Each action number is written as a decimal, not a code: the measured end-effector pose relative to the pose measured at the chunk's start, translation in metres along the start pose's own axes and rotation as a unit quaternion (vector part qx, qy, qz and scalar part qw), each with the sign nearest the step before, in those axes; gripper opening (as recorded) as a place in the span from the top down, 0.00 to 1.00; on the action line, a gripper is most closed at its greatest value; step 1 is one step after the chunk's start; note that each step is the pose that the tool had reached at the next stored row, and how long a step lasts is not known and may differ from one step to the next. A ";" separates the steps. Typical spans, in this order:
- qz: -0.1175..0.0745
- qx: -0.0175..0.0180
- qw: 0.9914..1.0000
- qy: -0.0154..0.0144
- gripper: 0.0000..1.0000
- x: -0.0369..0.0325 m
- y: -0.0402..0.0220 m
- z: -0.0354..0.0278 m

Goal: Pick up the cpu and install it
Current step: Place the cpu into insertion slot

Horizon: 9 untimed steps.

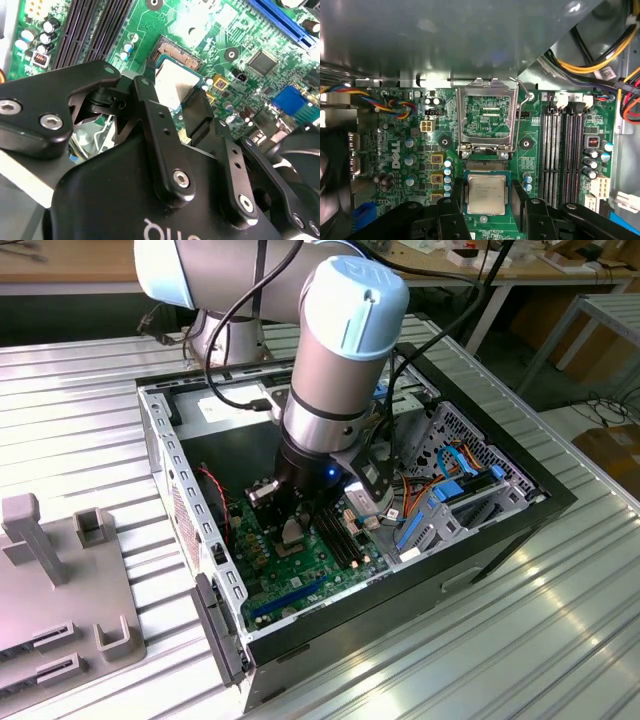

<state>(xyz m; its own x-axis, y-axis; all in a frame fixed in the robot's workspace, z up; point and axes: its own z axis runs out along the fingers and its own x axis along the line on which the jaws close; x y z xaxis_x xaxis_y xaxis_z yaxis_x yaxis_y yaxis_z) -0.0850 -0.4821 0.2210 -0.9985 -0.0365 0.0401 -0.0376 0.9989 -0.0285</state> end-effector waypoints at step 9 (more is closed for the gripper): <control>0.000 0.000 1.000 0.000 0.53 0.0013 0.0001 0.0002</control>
<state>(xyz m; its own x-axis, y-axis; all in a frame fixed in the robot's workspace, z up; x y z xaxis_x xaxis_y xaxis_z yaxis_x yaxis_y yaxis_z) -0.0863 -0.4821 0.2209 -0.9985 -0.0365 0.0400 -0.0377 0.9989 -0.0283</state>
